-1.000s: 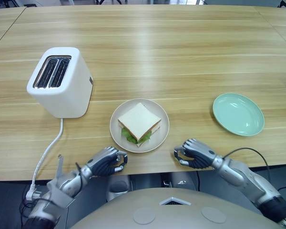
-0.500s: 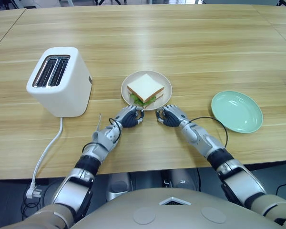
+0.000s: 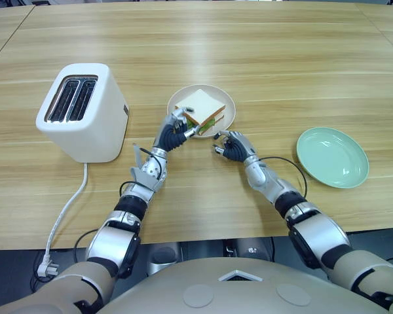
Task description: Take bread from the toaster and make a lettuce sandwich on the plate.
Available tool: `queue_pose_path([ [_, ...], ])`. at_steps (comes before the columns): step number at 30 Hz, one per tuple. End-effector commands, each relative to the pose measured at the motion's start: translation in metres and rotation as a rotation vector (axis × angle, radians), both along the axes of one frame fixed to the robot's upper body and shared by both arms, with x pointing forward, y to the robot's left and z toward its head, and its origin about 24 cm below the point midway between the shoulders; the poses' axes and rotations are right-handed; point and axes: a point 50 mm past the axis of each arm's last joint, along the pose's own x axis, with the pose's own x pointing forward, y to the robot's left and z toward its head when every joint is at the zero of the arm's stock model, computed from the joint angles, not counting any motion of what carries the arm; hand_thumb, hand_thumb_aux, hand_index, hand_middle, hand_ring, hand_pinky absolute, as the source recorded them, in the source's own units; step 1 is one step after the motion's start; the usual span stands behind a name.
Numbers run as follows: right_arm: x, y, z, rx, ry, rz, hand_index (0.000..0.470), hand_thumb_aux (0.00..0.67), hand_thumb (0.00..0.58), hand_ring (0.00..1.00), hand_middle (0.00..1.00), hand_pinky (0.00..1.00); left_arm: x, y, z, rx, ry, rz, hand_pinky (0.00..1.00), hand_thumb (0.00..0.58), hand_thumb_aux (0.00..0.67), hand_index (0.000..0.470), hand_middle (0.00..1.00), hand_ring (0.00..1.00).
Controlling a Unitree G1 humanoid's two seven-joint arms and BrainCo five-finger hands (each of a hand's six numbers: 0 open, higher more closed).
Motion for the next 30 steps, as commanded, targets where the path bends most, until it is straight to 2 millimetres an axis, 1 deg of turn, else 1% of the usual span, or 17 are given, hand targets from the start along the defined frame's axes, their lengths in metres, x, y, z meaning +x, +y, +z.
queue_pose_path([
  [1,0.0,-0.017,0.043,0.273,-0.207,-0.083,0.0,0.0,0.0,0.0,0.0,0.0,-0.012,0.009,0.036,-0.17,-0.176,0.02,0.0,0.0,0.0,0.0,0.0,0.0],
  [4,-0.004,-0.031,0.063,0.383,-0.319,-0.145,0.0,0.0,0.0,0.0,0.0,0.0,-0.014,0.014,0.043,-0.222,-0.197,0.041,0.0,0.0,0.0,0.0,0.0,0.0],
  [6,-0.004,-0.037,0.068,0.412,-0.346,-0.183,0.0,0.0,0.0,0.0,0.0,0.0,-0.011,0.016,0.042,-0.229,-0.177,0.061,0.0,0.0,0.0,0.0,0.0,0.0],
  [8,-0.002,-0.04,0.069,0.428,-0.343,-0.208,0.0,0.0,0.0,0.0,0.0,0.0,-0.008,0.018,0.041,-0.243,-0.147,0.068,0.0,0.0,0.0,0.0,0.0,0.0],
  [14,0.003,-0.035,0.065,0.465,-0.285,-0.222,0.0,0.0,0.0,0.0,0.0,0.0,0.004,0.017,0.042,-0.259,-0.083,0.055,0.0,0.0,0.0,0.0,0.0,0.0],
  [18,0.002,-0.03,0.051,0.485,-0.223,-0.222,0.0,0.0,0.0,0.0,0.0,0.0,0.006,0.016,0.024,-0.256,-0.011,0.056,0.0,0.0,0.0,0.0,0.0,0.0],
  [19,0.001,-0.03,0.047,0.491,-0.204,-0.22,0.0,0.0,0.0,0.0,0.0,0.0,0.006,0.017,0.017,-0.255,0.022,0.067,0.0,0.0,0.0,0.0,0.0,0.0],
  [22,-0.001,-0.031,0.041,0.489,-0.18,-0.21,0.0,0.0,0.0,0.0,0.0,0.0,0.005,0.019,0.004,-0.258,0.072,0.082,0.0,0.0,0.0,0.0,0.0,0.0],
  [30,-0.007,-0.036,0.041,0.499,-0.201,-0.166,0.0,0.0,0.0,0.0,0.0,0.0,0.005,0.03,-0.007,-0.207,0.054,0.219,0.0,0.0,0.0,0.0,0.0,0.0],
])
